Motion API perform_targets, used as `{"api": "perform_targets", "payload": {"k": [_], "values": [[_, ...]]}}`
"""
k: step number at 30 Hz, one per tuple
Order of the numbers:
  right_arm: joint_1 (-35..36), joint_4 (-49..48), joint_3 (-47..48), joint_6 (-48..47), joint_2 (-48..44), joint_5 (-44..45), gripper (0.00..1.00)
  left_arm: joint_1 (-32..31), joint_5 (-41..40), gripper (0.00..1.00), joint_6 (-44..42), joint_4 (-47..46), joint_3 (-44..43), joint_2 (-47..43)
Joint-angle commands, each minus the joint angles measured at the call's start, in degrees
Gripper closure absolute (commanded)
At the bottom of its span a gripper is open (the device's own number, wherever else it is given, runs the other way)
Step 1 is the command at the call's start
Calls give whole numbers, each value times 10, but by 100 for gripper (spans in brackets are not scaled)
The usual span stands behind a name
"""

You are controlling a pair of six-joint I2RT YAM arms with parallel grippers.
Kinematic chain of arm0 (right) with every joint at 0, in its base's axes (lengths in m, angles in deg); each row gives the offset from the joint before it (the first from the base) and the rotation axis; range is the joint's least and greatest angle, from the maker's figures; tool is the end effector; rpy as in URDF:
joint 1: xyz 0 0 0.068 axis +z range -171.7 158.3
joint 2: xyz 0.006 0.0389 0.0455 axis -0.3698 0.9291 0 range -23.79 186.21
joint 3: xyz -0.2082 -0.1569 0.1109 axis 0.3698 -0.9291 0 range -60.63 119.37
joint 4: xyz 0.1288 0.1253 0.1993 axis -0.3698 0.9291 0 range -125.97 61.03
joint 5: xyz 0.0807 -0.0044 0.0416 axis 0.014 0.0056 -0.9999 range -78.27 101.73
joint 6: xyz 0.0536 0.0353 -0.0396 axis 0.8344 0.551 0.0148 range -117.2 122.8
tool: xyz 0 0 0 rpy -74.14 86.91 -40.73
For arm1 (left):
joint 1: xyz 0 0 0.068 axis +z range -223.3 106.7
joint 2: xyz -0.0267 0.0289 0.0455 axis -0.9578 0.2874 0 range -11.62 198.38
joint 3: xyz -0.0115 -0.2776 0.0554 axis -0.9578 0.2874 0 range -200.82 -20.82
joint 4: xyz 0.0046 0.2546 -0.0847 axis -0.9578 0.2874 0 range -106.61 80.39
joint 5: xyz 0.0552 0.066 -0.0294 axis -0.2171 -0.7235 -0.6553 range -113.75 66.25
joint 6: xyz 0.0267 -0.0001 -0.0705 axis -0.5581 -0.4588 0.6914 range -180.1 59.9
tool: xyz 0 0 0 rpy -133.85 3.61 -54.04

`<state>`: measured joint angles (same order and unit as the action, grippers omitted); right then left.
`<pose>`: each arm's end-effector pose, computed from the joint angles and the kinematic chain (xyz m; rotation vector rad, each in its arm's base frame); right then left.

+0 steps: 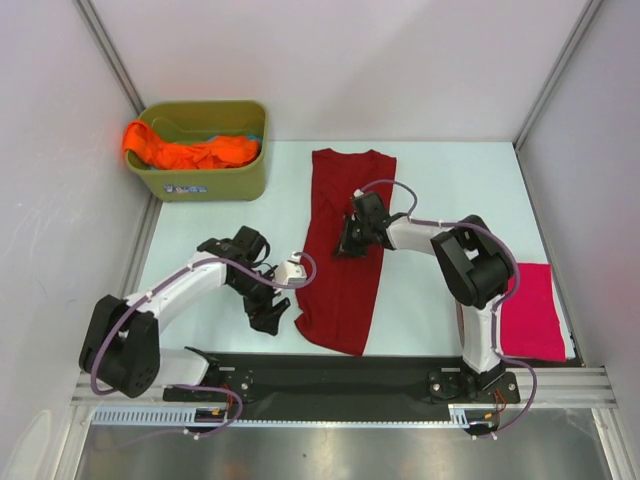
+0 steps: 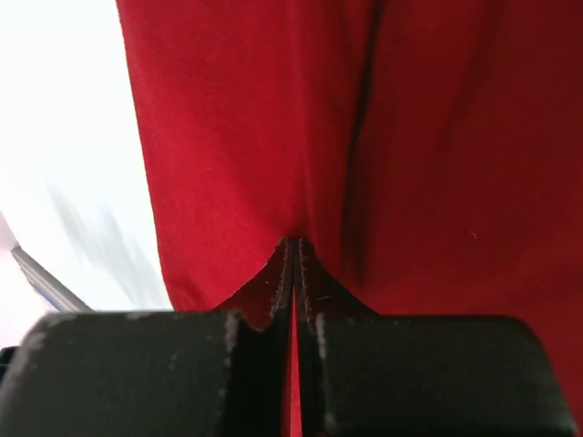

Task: Fold and stack the t-shirts
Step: Fold the tshirt

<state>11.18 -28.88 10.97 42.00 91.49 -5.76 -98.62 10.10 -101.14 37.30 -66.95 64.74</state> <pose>0.3644 0.2584 0.1268 0.0010 2.6293 0.8769 0.1805 -0.1246 0.1792 1.5935 2.3561 -0.8373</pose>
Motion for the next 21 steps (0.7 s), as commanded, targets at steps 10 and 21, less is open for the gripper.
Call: {"api": "perform_targets", "payload": {"k": [10,21], "values": [[19,49,-86,18,-151,66,93,-51,-66,20,-84,42,-17,-90],[33,101,-332,129,-410,163,54,-177,-138,23,-171,-186,86,-154]]}}
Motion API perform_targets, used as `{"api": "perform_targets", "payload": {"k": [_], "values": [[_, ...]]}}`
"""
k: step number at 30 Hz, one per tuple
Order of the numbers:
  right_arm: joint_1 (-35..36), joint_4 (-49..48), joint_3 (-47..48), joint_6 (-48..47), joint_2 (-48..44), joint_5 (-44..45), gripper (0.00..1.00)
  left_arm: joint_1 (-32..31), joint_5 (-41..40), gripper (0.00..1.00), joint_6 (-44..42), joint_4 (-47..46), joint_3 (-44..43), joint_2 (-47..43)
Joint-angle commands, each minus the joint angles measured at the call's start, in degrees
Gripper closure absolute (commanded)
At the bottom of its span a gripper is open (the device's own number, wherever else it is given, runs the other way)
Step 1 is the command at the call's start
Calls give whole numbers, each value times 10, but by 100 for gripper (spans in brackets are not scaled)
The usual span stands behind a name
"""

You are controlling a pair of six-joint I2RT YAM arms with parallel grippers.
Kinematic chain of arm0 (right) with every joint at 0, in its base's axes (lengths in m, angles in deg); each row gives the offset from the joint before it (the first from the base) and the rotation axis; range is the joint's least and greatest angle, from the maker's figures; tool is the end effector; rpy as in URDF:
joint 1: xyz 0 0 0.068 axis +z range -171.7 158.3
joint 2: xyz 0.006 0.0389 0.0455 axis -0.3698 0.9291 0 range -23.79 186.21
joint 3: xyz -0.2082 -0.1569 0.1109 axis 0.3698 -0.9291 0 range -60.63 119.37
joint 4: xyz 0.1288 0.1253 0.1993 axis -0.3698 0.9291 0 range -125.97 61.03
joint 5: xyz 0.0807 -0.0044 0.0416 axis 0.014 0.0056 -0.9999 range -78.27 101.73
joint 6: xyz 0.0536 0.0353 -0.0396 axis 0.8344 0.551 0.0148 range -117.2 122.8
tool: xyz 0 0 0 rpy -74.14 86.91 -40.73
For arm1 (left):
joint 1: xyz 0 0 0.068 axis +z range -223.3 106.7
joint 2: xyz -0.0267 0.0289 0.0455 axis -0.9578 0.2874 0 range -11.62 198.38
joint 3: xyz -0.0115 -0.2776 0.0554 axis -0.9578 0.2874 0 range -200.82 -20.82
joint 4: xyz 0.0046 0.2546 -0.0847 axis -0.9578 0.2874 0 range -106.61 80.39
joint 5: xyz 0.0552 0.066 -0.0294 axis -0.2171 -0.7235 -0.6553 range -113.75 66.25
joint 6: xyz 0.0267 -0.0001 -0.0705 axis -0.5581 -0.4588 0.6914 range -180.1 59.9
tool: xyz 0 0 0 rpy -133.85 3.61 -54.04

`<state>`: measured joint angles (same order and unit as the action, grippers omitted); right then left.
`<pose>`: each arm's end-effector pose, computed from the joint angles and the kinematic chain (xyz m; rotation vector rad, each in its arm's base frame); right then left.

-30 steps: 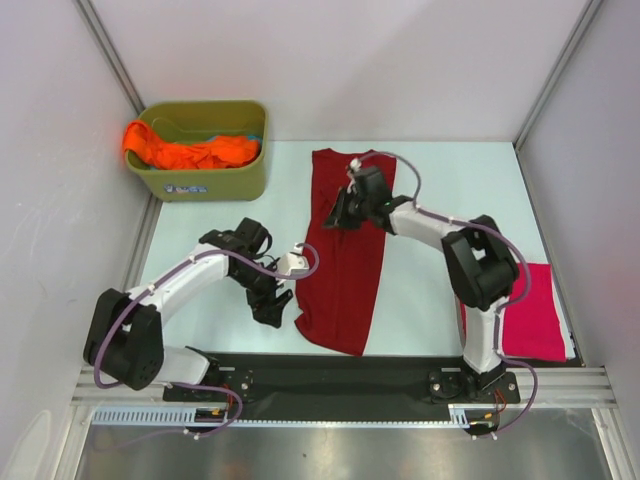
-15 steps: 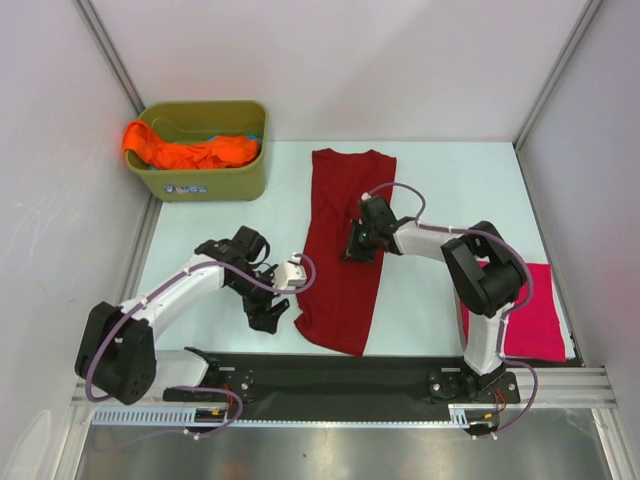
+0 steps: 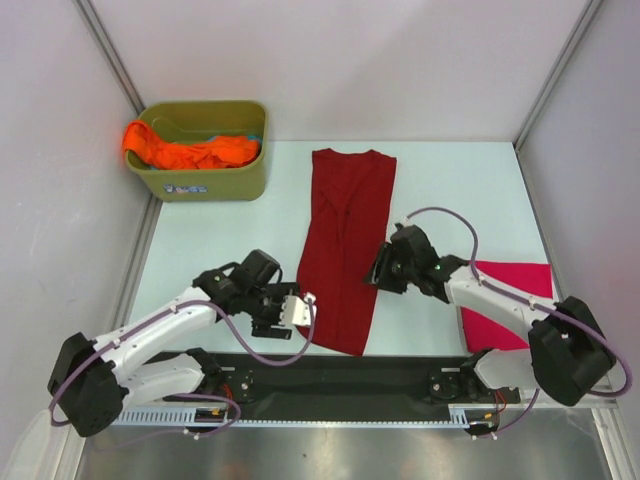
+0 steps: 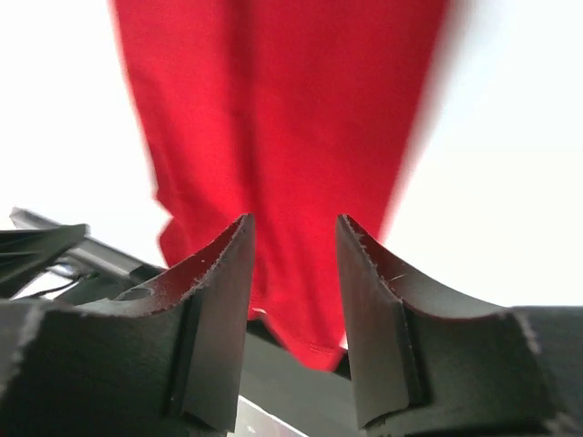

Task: Fold and stack the t-shirts
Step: Fold the tshirt

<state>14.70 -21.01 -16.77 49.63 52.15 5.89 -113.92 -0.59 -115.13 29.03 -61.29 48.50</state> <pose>0.2314 0.1788 0.1964 0.1801 2.5353 0.7609 0.1327 -0.1468 0.2031 2.0279 1.6779 -0.4622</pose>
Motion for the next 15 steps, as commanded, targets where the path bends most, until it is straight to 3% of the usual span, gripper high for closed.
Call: {"api": "perform_targets", "payload": {"k": [1,7,10,15], "values": [[-2,16,-67,63,-21,46,54,-43,-38,23,-31,-142,48,13],[-3,-38,-96,84,2,35,55,-92,-61,26,-18,-231,79,51],[-2,-65,-105,86,16,23,58,-115,-64,34,-4,-251,92,56],[-11,-119,-137,110,34,5,78,-159,-47,55,39,-249,116,62]]}}
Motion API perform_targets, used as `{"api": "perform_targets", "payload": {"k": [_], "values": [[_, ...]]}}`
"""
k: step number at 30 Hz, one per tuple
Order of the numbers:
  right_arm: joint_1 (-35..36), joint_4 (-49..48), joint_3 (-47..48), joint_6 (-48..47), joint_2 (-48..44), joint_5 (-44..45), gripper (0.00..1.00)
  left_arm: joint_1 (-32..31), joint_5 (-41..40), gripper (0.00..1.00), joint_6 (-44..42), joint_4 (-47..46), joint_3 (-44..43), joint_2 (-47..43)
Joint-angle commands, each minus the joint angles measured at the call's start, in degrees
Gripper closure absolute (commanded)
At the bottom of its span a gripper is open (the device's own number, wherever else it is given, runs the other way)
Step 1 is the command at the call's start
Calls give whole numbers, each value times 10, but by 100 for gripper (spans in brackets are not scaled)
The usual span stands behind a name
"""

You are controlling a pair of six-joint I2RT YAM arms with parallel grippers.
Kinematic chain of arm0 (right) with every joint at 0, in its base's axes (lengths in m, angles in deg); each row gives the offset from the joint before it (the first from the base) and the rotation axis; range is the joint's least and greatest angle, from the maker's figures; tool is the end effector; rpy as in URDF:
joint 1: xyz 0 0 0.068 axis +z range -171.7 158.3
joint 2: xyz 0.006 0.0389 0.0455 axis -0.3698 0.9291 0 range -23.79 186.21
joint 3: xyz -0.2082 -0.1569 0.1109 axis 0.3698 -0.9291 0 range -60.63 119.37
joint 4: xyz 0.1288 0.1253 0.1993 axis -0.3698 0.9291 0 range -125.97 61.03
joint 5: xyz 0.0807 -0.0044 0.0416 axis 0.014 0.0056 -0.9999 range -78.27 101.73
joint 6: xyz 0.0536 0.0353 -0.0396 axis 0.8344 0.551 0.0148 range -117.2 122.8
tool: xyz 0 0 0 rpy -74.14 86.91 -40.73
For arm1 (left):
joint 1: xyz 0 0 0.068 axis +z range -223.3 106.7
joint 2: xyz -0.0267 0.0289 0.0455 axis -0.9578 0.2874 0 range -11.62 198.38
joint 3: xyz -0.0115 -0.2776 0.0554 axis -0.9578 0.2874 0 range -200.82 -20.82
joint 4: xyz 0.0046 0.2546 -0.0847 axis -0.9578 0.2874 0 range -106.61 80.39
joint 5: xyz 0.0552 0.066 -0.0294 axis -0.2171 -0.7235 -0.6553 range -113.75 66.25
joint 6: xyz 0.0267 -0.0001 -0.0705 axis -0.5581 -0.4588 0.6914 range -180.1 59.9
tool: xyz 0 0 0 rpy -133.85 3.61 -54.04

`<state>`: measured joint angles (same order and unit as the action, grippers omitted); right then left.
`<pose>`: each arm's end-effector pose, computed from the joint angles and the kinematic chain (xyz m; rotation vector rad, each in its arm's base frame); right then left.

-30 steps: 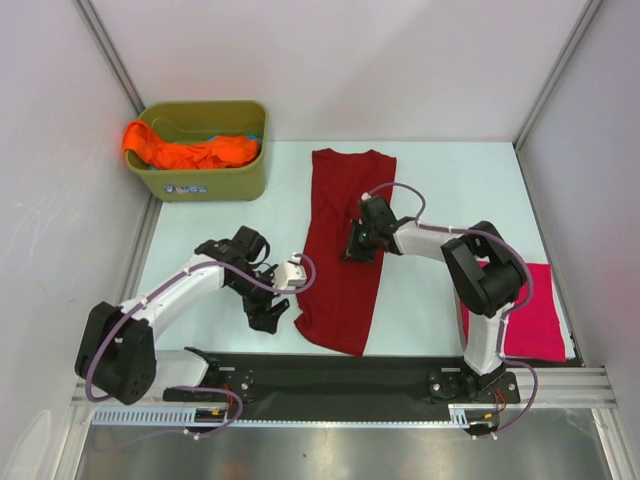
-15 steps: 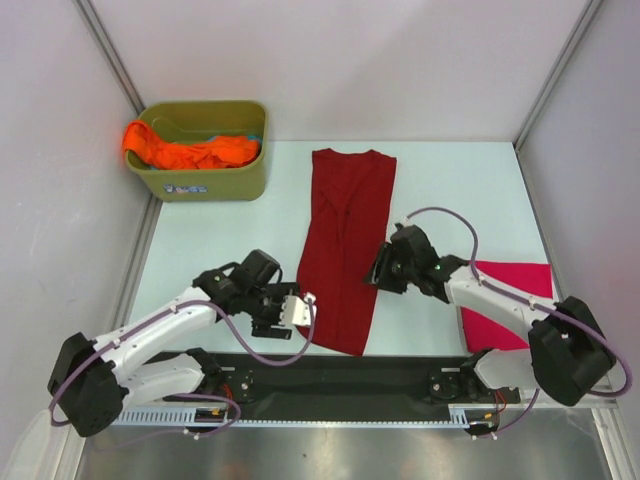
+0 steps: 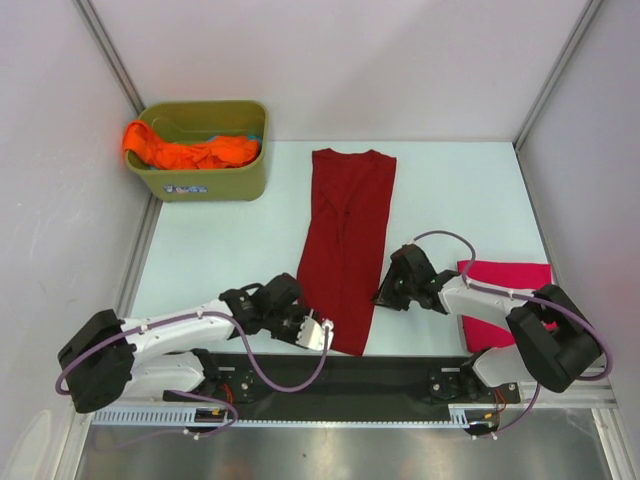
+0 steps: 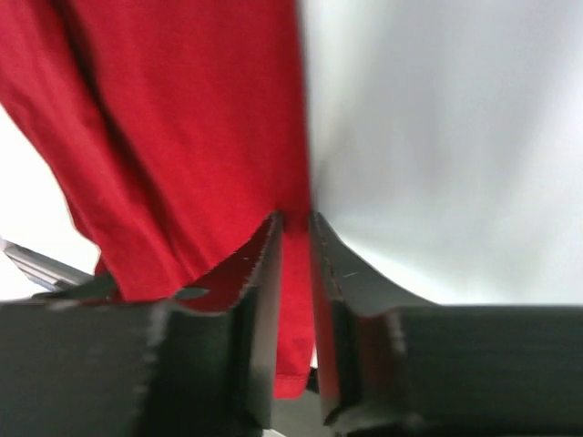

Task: Fold and stack the t-shirts
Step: Fold the tshirt

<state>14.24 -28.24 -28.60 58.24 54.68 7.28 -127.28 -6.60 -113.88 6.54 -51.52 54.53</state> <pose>0.2098 0.1583 0.1298 0.4198 2.6420 0.6913 0.1139 -0.1886 0.1524 2.1394 1.4264 -0.3886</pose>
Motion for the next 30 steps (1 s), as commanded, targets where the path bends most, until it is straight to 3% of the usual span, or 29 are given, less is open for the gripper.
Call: {"api": "perform_targets", "payload": {"k": [1,3,7,11,14,17,19,21,22,26,30], "values": [[-11,-52,-27,26,8,-11,80,-32,13,62,32,-24,20,1],[-17,-54,-31,20,4,-16,83,-49,20,71,54,-15,19,2],[-35,-56,-30,-13,7,-42,92,-68,39,99,95,-21,13,5],[-59,-40,-31,-49,5,-57,100,-72,94,100,183,-42,-19,11],[-80,-23,-29,-72,-7,-59,100,-88,85,91,188,-51,-30,17],[-87,12,-18,-103,-23,-72,91,-87,68,62,149,-11,-31,13],[-85,68,-6,-115,-38,-67,73,-88,60,44,127,37,-34,-5],[-74,114,6,-118,-82,-36,61,-88,47,42,93,87,-38,-22],[-54,160,14,-114,-101,-20,59,-88,20,41,83,95,-38,-45],[1,217,-1,-76,-160,0,57,-84,-41,41,-21,80,6,-107],[88,236,-41,-6,-198,-13,57,-74,-44,39,-91,17,54,-97]]}}
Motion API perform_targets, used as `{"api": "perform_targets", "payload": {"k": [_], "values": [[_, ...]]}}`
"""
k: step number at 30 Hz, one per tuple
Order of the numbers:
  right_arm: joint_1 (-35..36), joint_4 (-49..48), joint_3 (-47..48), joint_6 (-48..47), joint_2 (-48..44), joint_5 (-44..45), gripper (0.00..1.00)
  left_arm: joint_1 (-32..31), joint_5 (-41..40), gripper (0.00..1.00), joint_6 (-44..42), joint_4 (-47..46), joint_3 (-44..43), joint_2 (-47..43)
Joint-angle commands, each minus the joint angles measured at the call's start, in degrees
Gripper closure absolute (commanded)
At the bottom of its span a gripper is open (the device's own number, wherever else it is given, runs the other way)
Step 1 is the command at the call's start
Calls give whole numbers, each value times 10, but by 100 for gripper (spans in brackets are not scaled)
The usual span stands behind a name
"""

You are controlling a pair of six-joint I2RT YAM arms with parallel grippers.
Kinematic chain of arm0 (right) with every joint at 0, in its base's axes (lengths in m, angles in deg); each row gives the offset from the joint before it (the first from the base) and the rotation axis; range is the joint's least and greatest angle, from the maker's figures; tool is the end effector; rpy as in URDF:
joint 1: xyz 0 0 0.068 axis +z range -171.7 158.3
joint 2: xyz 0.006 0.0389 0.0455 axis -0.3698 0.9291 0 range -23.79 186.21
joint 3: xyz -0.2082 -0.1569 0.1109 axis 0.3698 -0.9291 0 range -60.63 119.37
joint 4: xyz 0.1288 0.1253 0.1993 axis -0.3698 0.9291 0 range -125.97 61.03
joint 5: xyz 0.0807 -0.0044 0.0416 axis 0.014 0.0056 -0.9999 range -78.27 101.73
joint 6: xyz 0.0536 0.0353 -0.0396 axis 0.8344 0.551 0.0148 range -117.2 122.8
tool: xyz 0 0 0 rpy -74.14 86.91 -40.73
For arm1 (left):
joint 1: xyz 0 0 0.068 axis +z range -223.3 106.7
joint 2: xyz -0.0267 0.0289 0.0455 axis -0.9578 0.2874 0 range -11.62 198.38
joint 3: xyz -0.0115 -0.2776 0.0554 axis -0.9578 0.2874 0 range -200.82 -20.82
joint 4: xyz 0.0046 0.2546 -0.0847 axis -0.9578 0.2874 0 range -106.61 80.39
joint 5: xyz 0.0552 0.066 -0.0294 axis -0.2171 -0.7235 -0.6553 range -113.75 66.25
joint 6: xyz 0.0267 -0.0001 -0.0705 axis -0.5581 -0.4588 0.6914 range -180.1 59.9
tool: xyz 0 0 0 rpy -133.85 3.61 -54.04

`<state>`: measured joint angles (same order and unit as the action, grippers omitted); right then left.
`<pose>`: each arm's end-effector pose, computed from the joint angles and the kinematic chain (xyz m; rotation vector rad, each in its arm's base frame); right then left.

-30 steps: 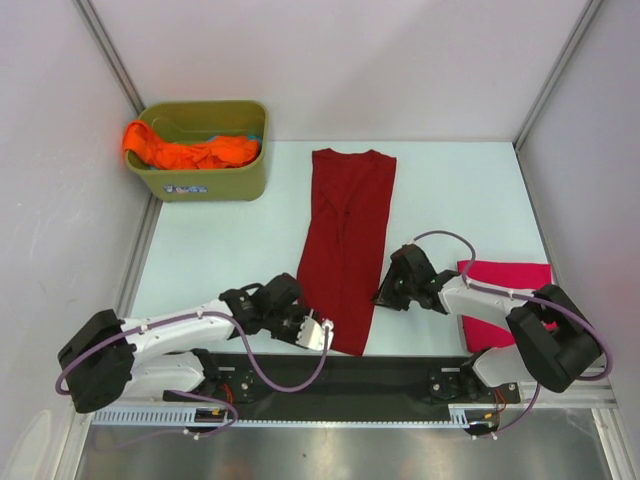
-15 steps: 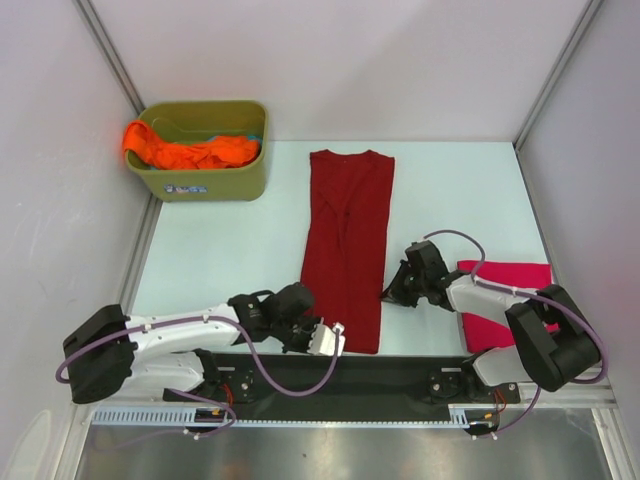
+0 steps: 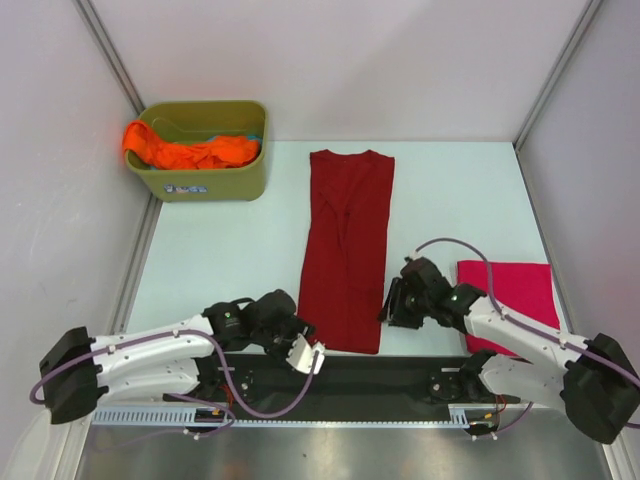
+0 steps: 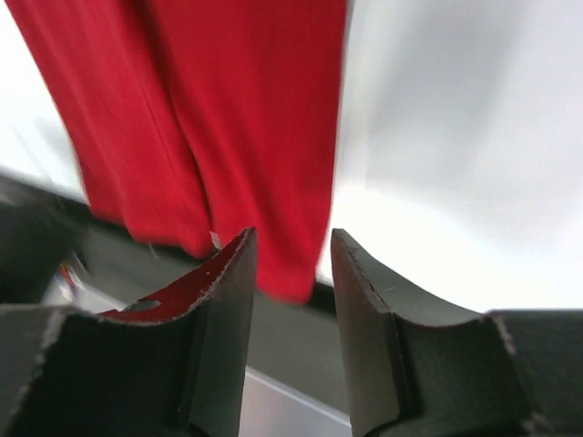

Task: Fold and stack the t-shirts
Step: Fold the tshirt

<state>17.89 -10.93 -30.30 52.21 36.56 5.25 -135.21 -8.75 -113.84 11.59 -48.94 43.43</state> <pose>0.1580 0.1401 0.1656 0.1830 2.6915 0.7038 0.0760 -0.1773 0.1669 2.1944 1.2571 -0.3883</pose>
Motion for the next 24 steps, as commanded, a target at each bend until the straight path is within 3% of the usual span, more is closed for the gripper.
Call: {"api": "perform_targets", "payload": {"k": [1,7,10,18,20,21,23,24], "values": [[67,71,-29,66,-27,10,57,5,-21,39,-97,-43,26,25],[134,11,-47,100,-33,7,52,6,-34,42,-78,-89,-14,153],[134,4,-50,101,-20,15,51,5,-23,45,-95,-86,2,149],[136,-68,-63,97,35,-4,54,0,6,75,-69,-80,15,135],[135,-89,-62,92,50,-17,62,-1,15,82,-54,-73,13,132],[135,-89,-59,89,56,-21,80,-4,16,84,-52,-69,11,130],[136,-78,-59,86,56,-34,100,-5,18,94,-39,-54,9,119],[136,-66,-63,90,49,-35,100,-5,18,100,-33,-47,6,116]]}}
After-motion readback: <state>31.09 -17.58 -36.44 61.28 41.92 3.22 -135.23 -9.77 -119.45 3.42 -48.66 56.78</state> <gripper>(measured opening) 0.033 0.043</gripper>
